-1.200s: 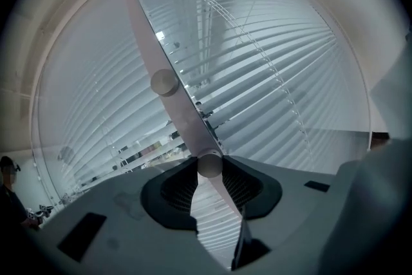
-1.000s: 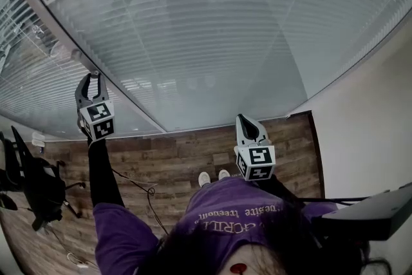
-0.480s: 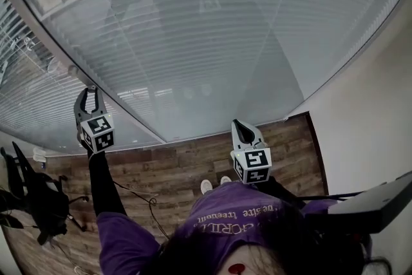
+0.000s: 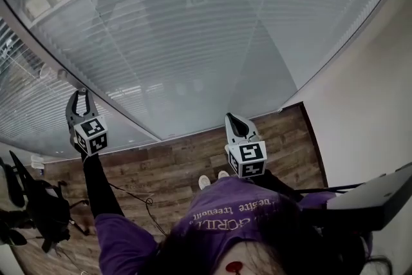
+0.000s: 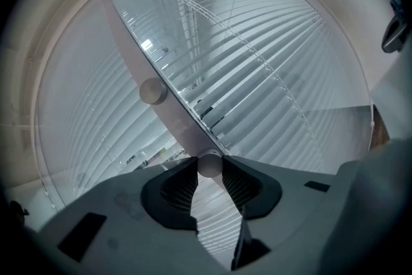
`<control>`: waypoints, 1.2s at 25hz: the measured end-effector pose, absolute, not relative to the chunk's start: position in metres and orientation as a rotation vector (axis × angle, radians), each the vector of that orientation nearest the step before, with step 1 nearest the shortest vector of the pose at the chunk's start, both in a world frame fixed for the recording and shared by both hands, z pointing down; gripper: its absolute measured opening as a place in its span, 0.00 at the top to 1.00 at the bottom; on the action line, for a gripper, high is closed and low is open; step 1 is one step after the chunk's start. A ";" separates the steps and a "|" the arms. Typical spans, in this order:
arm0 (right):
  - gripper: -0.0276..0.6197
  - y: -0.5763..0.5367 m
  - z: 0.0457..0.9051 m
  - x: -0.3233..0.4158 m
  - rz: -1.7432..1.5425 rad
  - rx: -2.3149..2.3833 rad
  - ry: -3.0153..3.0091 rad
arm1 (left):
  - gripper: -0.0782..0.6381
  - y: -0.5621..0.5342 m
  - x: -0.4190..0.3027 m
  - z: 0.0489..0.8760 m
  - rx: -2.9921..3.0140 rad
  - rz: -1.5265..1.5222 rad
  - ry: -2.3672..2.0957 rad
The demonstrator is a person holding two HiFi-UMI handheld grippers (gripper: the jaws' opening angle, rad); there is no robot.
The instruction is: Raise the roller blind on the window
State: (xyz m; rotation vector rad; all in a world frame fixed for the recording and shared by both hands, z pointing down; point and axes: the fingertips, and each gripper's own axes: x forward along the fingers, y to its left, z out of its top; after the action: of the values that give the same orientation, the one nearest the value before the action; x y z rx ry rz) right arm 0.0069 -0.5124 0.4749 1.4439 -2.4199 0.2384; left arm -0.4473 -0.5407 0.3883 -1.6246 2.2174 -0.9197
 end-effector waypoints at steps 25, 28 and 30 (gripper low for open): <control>0.96 -0.510 0.479 0.014 0.258 1.455 -2.421 | 0.72 -0.541 -0.438 0.388 -1.339 -1.334 1.922; 0.96 -0.510 0.479 0.013 0.260 1.453 -2.439 | 0.72 -0.540 -0.436 0.388 -1.309 -1.368 1.890; 0.96 -0.509 0.479 0.013 0.262 1.451 -2.442 | 0.72 -0.539 -0.436 0.389 -1.293 -1.384 1.875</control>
State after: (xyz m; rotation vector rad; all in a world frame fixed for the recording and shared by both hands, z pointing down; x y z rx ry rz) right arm 0.0132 -0.5089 0.4790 1.4506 -2.4419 0.2617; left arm -0.4356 -0.5393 0.3887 -1.2932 1.8745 -1.3841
